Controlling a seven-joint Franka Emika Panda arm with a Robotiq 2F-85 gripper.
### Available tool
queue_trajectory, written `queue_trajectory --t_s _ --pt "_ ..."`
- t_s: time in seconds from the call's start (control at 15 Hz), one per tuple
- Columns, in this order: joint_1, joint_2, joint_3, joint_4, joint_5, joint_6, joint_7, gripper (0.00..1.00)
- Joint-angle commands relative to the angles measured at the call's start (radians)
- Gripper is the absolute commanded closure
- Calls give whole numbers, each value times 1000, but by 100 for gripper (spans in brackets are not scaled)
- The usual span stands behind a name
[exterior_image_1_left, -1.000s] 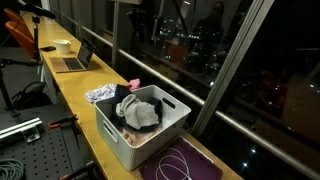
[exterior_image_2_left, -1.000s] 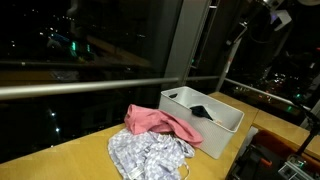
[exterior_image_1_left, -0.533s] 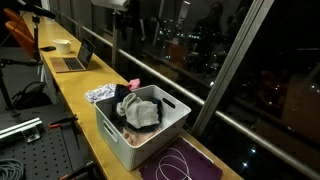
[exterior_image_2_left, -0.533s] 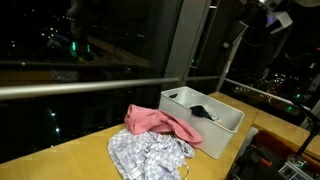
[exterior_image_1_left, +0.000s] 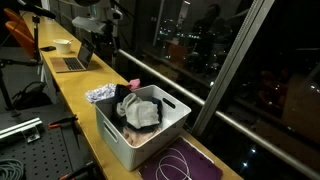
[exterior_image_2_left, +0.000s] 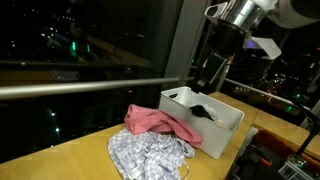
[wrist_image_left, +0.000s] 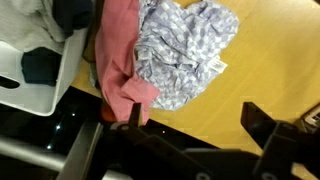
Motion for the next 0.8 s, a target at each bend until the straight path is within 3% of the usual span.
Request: queue_trajectory --t_s 0.0,0.33,0.73 --pt "24 154 16 105 -73 14 40 0" --pt "73 334 0 197 -172 20 63 0" --pt "92 481 -70 305 -318 13 45 0"
